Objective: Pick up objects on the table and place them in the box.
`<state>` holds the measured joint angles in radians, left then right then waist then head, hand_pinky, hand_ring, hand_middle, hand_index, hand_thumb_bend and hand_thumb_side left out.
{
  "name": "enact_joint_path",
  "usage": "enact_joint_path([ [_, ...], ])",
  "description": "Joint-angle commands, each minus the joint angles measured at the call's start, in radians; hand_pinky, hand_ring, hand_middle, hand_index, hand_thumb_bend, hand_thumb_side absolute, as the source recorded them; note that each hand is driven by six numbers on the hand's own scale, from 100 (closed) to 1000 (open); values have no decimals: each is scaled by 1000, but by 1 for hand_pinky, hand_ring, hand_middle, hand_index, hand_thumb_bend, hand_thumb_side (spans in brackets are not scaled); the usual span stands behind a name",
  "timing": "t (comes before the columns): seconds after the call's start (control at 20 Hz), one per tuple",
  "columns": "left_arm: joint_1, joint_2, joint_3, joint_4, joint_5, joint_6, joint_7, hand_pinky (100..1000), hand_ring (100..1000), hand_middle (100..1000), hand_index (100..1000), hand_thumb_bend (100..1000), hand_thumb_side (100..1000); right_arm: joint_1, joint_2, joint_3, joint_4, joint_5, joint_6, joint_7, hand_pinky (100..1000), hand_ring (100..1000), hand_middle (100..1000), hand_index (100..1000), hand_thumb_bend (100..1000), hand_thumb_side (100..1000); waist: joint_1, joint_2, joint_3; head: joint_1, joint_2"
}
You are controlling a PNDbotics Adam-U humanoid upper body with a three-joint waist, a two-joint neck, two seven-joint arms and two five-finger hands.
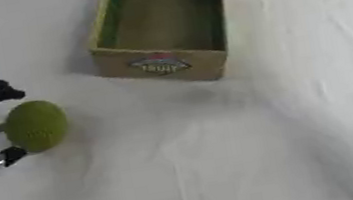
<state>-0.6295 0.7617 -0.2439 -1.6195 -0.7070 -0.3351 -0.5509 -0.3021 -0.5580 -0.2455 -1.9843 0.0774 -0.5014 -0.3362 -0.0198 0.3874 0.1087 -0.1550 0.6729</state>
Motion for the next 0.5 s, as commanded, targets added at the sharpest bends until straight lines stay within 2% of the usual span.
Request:
enact_joint_path([
  [0.05,-25,4,13,19,-46,5,26,1000,970,850,980,443,874,-5,-15,-2,-16,-5,1,4,793,715,497,753,100,470,2,-26,1,7,-4],
  [0.25,-38,-13,11,66,-83,12,57,1000,963,838,976,437,869,-5,-14,-1,-16,-7,1,8,792,713,496,752,100,470,2,-26,1,10,-6],
  [0.5,-59,-40,0,113,-86,7,52,1000,961,842,980,416,880,-7,-14,1,-16,-11,-1,11,792,712,495,753,100,470,1,-26,-2,12,-8],
])
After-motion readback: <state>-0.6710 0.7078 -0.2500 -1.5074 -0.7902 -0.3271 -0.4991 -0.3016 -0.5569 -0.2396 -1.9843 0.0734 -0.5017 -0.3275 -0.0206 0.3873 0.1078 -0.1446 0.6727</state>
